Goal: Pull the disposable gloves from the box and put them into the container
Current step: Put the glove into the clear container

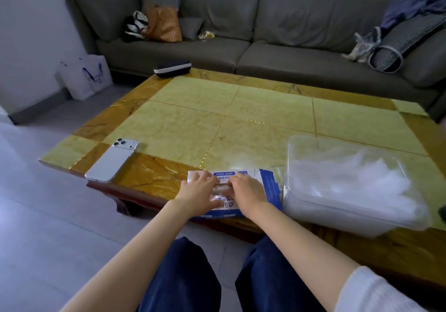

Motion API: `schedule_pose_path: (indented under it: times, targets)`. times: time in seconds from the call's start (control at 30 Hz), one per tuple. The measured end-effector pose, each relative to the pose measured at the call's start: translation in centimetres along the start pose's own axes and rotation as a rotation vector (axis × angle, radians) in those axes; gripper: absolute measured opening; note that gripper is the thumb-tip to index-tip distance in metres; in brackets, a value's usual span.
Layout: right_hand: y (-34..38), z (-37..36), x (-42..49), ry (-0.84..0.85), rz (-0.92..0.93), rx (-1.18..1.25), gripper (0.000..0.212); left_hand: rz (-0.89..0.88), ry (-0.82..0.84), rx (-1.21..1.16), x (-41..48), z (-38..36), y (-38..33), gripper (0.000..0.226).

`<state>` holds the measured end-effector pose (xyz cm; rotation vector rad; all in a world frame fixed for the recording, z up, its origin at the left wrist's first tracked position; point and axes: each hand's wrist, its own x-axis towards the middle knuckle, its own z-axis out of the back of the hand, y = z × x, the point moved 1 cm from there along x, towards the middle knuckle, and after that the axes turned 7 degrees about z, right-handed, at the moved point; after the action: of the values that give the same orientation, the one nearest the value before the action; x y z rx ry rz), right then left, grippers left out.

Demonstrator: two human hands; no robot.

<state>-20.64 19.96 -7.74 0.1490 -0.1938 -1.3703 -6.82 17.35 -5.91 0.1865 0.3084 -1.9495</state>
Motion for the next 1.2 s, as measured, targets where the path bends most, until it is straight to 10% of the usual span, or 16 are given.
schedule_pose_path:
  times: [0.73, 1.2]
  targets:
    - [-2.6, 2.5, -1.2, -0.197, -0.260, 0.331, 0.027, 0.008, -0.047, -0.107, 0.0, -0.4, 0.2, 0.081]
    - [-2.4, 3.8, -0.7, -0.239, -0.262, 0.237, 0.024, -0.056, -0.042, -0.050, -0.8, -0.3, 0.2, 0.046]
